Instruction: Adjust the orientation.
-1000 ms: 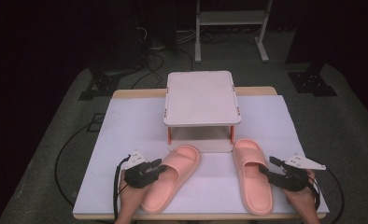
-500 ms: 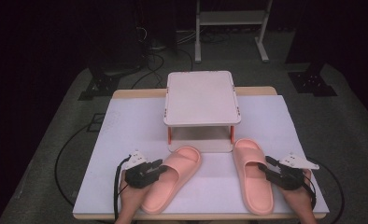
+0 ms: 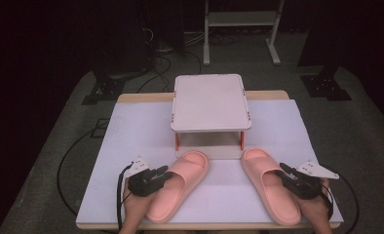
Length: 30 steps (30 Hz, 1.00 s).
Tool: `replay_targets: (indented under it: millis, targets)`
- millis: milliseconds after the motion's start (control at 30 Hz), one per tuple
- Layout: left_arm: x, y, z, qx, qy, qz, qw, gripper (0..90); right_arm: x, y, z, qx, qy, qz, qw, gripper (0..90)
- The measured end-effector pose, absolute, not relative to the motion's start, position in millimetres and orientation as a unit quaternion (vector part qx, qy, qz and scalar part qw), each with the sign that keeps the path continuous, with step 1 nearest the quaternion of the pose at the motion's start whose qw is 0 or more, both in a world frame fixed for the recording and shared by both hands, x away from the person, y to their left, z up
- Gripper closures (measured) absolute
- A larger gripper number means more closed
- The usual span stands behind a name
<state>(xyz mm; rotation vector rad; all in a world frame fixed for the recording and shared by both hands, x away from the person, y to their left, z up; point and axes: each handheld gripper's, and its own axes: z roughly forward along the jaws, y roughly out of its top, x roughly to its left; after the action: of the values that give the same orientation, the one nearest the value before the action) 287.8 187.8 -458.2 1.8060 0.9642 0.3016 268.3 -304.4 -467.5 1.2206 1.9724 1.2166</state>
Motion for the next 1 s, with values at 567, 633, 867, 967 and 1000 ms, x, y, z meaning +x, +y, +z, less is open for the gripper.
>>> replay_targets:
  millis: [567, 633, 867, 967, 1000]
  targets:
    - [285.2, 190.5, -454.9, 0.741, 0.399, 0.115, 0.528, 68.8, 259.5, -307.9, -461.1, 0.443, 0.726, 0.464, 0.247, 74.8]
    - [285.1, 191.0, -454.5, 0.742, 0.396, 0.115, 0.529, 69.5, 259.0, -307.6, -459.9, 0.441, 0.727, 0.465, 0.246, 75.0]
    - [282.7, 192.7, -451.1, 0.735, 0.392, 0.111, 0.542, 70.4, 255.7, -304.5, -456.1, 0.433, 0.728, 0.473, 0.242, 75.5]
    - [282.0, 193.8, -450.0, 0.732, 0.393, 0.109, 0.546, 70.4, 254.4, -303.0, -453.9, 0.428, 0.729, 0.476, 0.243, 75.5]
    - [282.1, 194.5, -449.6, 0.731, 0.393, 0.110, 0.547, 70.4, 253.9, -302.1, -453.4, 0.428, 0.729, 0.477, 0.243, 75.6]
